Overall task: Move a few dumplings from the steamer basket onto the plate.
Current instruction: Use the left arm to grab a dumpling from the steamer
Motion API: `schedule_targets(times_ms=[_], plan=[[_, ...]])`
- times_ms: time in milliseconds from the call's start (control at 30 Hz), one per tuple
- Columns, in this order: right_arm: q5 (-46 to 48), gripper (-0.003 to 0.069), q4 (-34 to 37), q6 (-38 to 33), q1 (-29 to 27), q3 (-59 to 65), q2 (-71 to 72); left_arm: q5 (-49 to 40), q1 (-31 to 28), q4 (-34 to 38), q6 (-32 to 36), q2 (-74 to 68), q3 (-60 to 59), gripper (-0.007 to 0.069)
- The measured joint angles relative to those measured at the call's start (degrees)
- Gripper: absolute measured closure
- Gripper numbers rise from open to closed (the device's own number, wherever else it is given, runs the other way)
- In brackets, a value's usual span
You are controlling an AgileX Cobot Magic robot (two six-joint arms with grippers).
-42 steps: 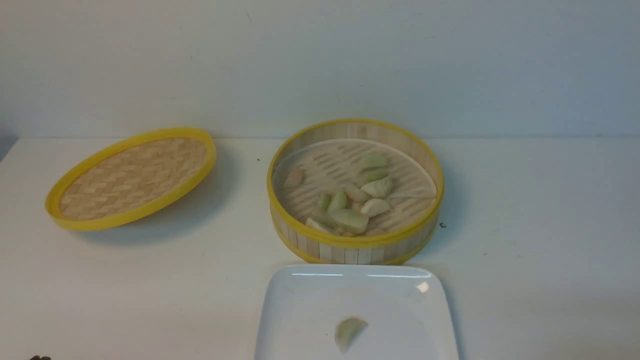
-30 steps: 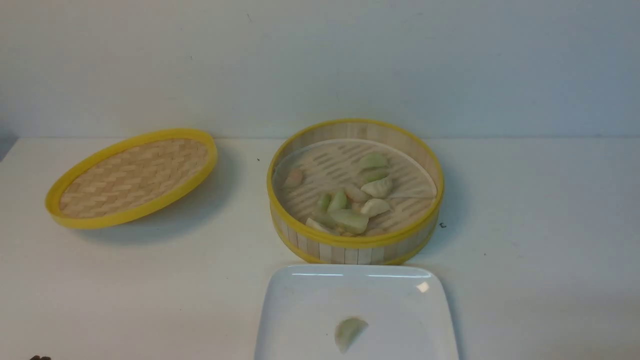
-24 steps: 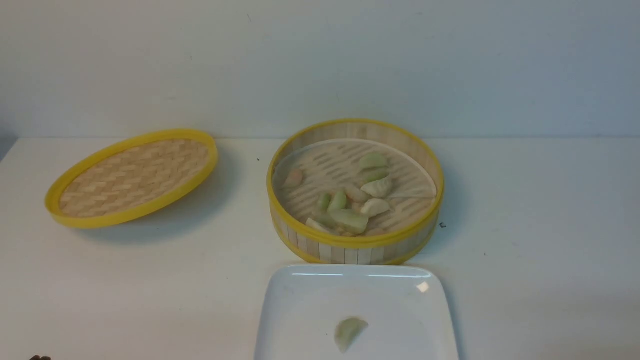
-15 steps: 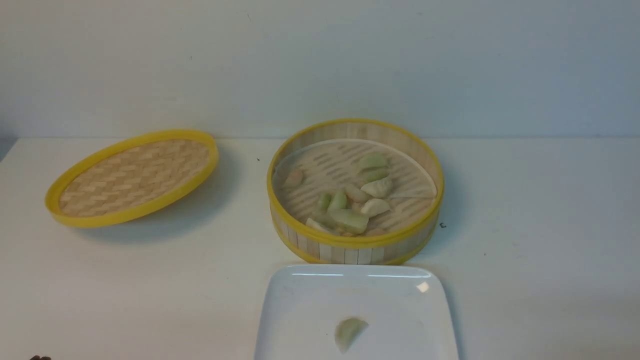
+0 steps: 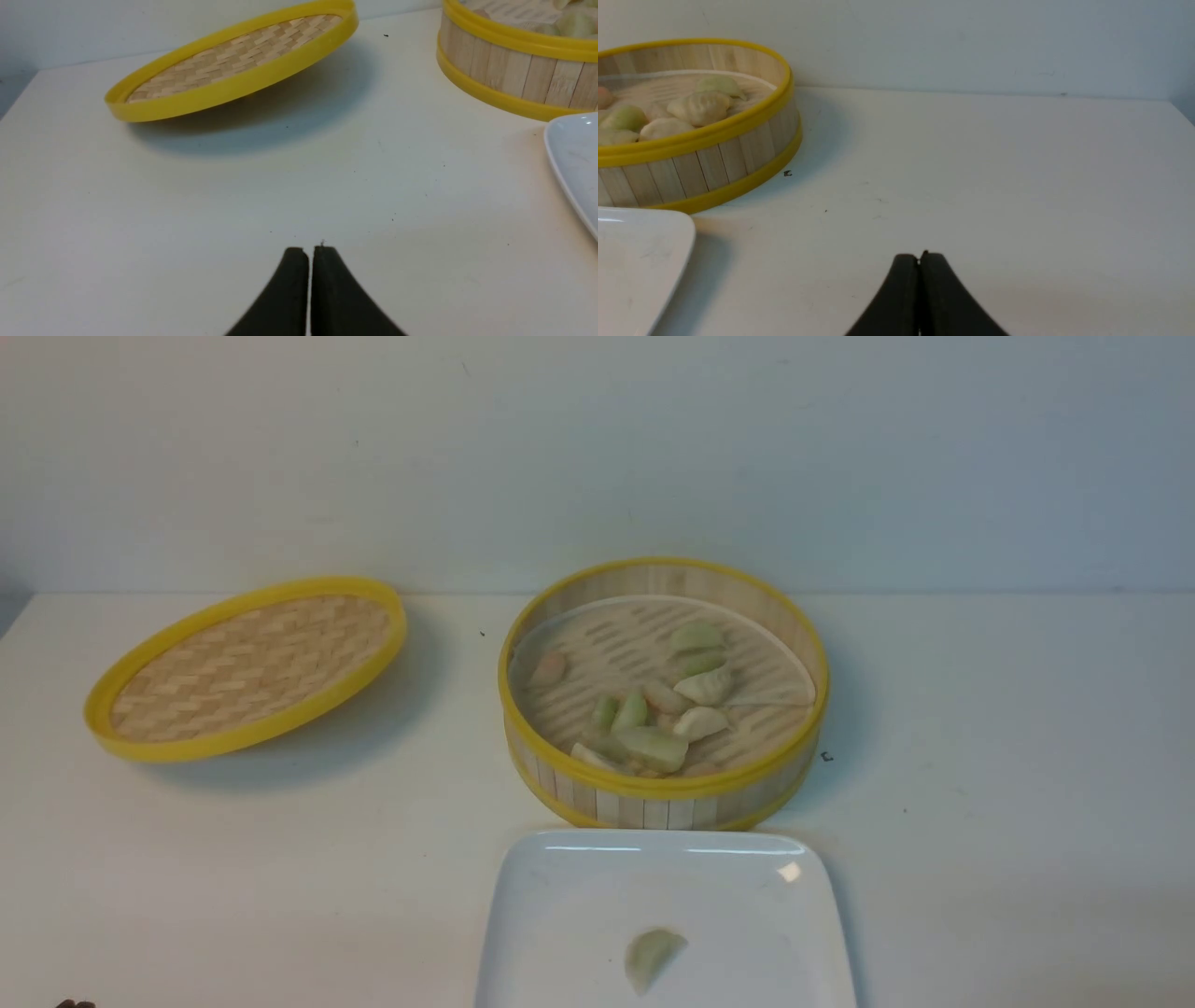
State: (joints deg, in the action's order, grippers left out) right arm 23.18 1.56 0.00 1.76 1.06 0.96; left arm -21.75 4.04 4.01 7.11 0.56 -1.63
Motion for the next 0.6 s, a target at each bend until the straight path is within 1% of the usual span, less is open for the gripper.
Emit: schedule_targets(times_ms=[133, 200, 267, 300, 367, 400, 433, 467, 500, 533, 600], plan=[[0.0, 0.0673, 0.0, 0.0, 0.0, 0.0, 0.0, 0.1, 0.0, 0.7, -0.1, 0.0, 0.0, 0.0631], [-0.4, 0.0673, 0.5, 0.0, 0.0, 0.0, 0.0, 0.9, 0.0, 3.2, -1.2, 0.0, -0.1, 0.0631], [-2.5, 0.0673, 4.5, 0.5, 0.0, 0.4, 0.0, 2.9, 0.0, 8.3, -3.1, 0.0, -0.1, 0.0631], [-3.9, 0.0673, 7.3, 1.1, 0.0, 0.5, 0.0, 4.4, 0.0, 12.0, -4.5, 0.0, -0.1, 0.0631], [-8.6, 0.0673, 16.5, 3.9, 0.0, 0.6, 0.0, 7.5, 0.0, 20.2, -7.1, 0.0, -0.1, 0.0631], [-11.0, 0.0673, 20.5, 5.2, 0.0, 0.6, 0.0, 9.1, 0.0, 24.1, -7.5, 0.0, -0.1, 0.0631], [-12.9, 0.0673, 23.6, 6.3, 0.0, 0.6, 0.0, 9.8, 0.0, 25.6, -7.7, 0.0, -0.1, 0.0631], [-15.9, 0.0673, 28.7, 7.8, 0.0, 0.6, 0.0, 11.8, 0.0, 29.8, -8.1, 0.0, -0.1, 0.0631], [-20.9, 0.0673, 37.1, 9.5, 0.0, 0.6, 0.0, 16.9, 0.0, 35.1, -8.5, 0.0, -0.1, 0.0631], [-20.9, 0.0673, 37.1, 9.6, 0.0, 0.6, 0.0, 17.6, 0.0, 35.7, -8.5, 0.0, -0.1, 0.0631], [-26.5, 0.0673, 46.4, 9.0, 0.0, 0.6, 0.0, 27.9, 0.0, 42.4, -8.5, 0.0, -0.1, 0.0631]])
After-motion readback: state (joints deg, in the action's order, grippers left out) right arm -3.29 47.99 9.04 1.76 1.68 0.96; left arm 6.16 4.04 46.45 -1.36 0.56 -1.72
